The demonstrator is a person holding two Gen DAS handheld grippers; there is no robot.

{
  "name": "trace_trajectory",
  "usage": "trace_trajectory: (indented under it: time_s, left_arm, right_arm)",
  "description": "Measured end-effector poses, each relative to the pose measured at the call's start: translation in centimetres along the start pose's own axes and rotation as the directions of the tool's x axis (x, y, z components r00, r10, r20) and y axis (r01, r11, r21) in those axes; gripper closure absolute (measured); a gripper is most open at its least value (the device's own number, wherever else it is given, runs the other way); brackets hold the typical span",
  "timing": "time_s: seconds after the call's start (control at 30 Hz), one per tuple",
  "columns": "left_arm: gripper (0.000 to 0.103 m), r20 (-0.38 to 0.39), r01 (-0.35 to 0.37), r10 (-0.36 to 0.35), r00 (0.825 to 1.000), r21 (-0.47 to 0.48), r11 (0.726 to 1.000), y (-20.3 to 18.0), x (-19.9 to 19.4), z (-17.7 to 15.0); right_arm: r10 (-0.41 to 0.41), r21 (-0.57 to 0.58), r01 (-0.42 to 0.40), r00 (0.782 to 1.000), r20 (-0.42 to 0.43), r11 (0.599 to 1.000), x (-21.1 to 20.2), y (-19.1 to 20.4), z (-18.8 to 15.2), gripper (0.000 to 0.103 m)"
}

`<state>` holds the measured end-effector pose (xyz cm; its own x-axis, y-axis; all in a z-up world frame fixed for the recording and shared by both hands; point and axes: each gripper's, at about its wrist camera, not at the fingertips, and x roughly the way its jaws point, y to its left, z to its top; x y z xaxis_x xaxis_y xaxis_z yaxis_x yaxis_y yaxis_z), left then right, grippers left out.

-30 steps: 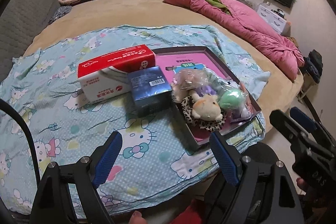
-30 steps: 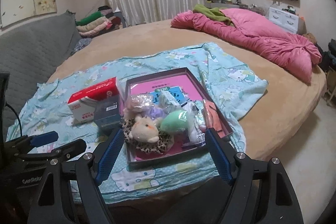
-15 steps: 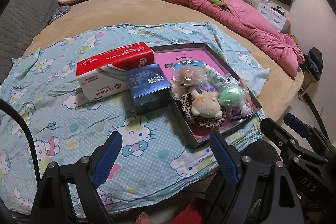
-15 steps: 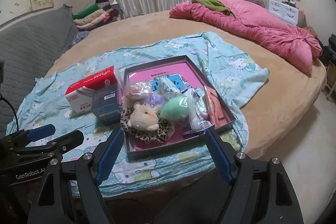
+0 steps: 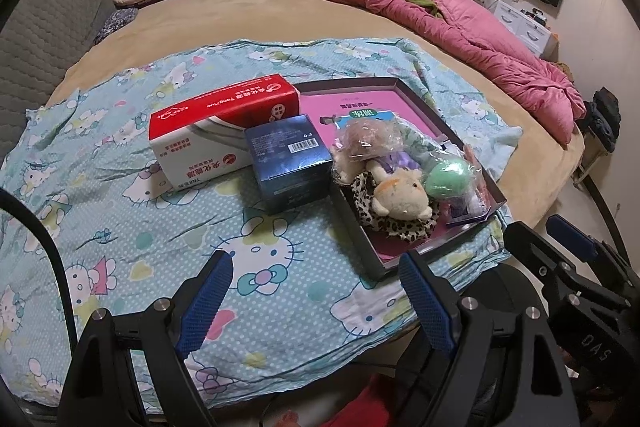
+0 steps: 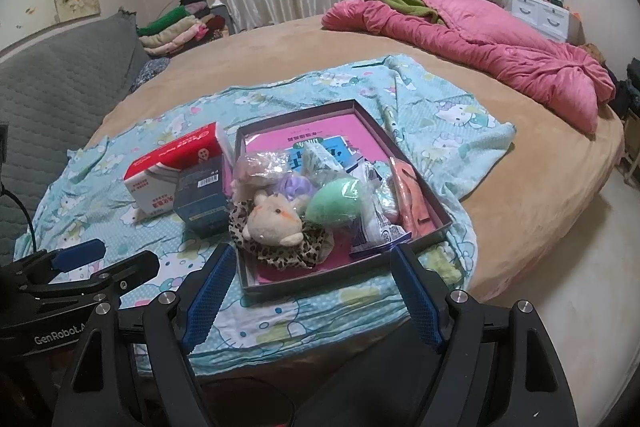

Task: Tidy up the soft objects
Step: 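Open both tools and withdraw them away from the tray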

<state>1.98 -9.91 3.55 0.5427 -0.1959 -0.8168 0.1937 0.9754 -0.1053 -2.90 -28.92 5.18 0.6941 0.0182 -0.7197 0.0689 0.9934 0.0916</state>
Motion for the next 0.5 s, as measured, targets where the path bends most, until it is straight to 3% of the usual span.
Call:
trace_trajectory:
  time_s: [0.5]
  left_arm:
    - [0.018,-0.035,-0.016,0.015,0.999,-0.024,1.000,0.9,1.5,-0.6]
  right_arm:
    - [-0.003,0.008,0.003,1.000,-0.013,1.000,0.1,-0.2,0.0,0.022]
